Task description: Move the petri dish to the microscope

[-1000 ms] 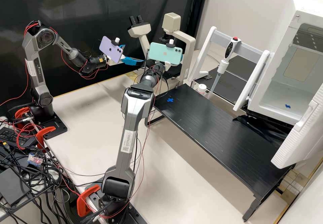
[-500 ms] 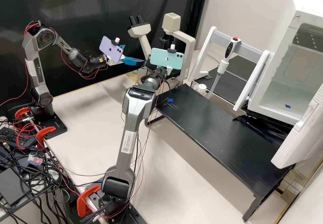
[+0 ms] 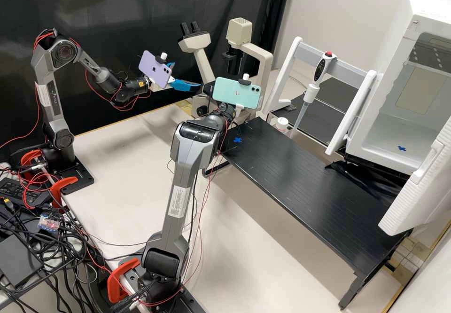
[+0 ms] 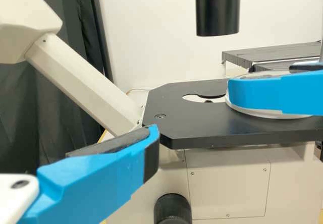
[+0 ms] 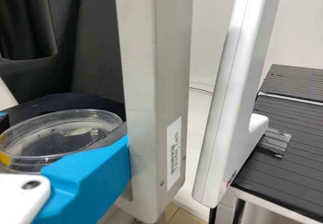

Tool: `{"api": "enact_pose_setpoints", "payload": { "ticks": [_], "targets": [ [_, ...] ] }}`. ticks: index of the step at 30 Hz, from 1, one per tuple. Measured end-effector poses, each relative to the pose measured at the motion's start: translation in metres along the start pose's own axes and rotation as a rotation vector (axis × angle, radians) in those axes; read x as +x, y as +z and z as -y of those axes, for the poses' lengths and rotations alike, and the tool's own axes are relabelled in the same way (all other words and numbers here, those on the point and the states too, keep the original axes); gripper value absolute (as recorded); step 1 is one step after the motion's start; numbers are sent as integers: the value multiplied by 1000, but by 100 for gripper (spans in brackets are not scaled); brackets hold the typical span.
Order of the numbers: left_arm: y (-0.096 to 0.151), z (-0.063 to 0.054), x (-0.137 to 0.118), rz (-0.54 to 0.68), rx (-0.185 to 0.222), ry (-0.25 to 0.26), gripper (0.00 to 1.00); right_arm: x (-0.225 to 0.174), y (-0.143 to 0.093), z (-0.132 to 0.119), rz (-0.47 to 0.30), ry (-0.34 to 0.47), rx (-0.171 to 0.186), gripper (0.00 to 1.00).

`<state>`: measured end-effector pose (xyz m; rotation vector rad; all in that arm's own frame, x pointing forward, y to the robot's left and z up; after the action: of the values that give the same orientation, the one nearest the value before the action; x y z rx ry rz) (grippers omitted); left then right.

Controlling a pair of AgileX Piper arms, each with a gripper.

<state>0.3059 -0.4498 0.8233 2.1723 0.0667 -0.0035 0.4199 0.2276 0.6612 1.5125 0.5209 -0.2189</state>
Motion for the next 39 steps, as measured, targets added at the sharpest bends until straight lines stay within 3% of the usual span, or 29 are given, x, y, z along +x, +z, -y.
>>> {"api": "enact_pose_setpoints", "payload": {
  "ticks": [8,19,32,39],
  "targets": [
    [0,0,0,0,0,0,100,1,-2,-2,-4,9,-7,0],
    [0,0,0,0,0,0,100,15,-13,-3,34,23,26,0],
    [0,0,0,0,0,0,100,27,-19,3,40,23,14,0],
    [0,0,0,0,0,0,100,27,-28,9,-5,7,-4,0]
  ]
}}
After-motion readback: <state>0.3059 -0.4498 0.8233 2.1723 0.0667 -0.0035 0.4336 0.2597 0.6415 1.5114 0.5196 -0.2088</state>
